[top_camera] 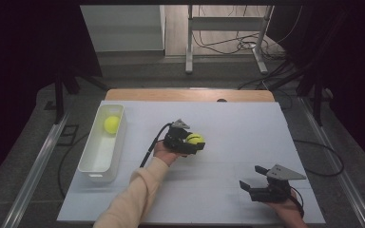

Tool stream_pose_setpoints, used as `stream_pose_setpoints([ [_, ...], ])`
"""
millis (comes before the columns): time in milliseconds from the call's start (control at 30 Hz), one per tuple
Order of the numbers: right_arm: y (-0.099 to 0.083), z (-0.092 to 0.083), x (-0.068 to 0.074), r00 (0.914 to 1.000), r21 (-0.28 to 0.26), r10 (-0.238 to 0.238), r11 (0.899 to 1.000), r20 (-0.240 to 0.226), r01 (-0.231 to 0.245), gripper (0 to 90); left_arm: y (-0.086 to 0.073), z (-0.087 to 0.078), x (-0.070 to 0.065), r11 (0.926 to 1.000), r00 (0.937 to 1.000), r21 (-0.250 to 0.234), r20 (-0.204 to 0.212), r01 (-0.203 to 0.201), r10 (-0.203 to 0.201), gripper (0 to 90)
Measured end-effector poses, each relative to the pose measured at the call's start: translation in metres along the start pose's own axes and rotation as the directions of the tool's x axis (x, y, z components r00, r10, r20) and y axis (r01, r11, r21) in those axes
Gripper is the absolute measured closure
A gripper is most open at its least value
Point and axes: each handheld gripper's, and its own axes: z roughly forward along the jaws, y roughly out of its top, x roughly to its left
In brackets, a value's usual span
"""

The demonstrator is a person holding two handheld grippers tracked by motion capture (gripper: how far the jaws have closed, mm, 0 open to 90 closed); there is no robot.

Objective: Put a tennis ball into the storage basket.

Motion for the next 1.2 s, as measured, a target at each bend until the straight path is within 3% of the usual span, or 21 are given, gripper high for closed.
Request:
stream_pose_setpoints([
  [433, 0.0, 0.002, -0.003, 0.9999, 0.001, 0.014, 1.0, 0.009, -0.014, 13.5, -0.002, -0.023, 0.001, 0.9992, 0.9997, -0.041, -0.025, -0.002, 0.001, 27.0],
  [1200, 0.0, 0.006, -0.002, 1.0, 0.011, -0.003, 1.0, 0.002, 0.003, 13.5, -0.009, -0.059, -0.002, 0.9943, 0.9998, -0.106, -0.017, 0.004, -0.006, 26.9],
])
